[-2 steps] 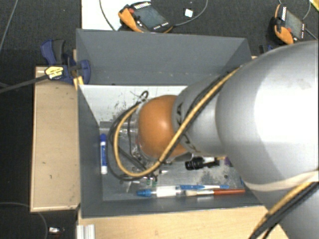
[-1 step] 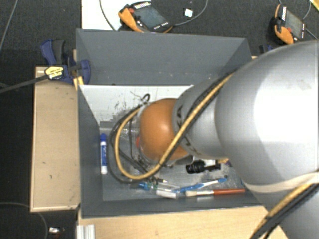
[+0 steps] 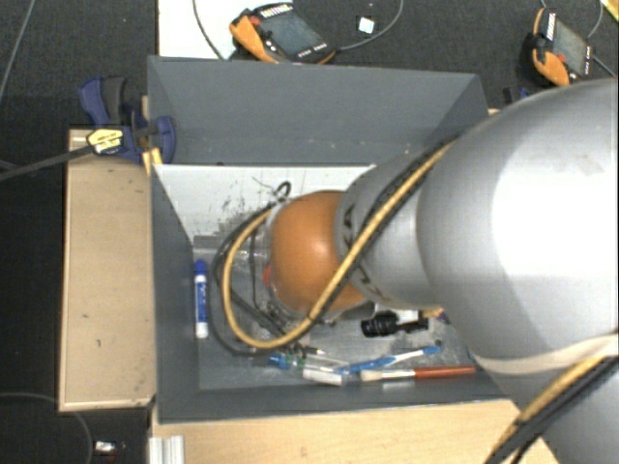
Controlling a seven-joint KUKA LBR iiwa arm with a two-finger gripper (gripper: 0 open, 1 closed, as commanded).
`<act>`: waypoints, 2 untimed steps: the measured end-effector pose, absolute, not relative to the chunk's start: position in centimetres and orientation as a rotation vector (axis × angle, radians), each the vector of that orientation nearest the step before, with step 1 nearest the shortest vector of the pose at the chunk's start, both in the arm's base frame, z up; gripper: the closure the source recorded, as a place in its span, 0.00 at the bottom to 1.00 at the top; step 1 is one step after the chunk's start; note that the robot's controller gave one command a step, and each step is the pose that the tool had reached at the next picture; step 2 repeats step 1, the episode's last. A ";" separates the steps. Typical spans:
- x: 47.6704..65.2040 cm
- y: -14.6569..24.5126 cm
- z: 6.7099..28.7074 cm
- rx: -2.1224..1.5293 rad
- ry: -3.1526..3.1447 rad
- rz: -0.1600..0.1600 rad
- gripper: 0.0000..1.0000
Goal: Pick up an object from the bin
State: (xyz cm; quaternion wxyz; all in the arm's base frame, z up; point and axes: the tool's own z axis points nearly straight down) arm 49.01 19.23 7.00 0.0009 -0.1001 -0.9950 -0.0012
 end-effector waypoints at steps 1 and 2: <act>48.7 19.1 8.7 -0.316 -3.114 0.004 1.00; 48.7 19.1 8.7 -0.316 -3.114 0.004 1.00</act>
Offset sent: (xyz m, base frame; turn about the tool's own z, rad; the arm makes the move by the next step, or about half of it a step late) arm -0.0016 -0.0005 0.0399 0.0009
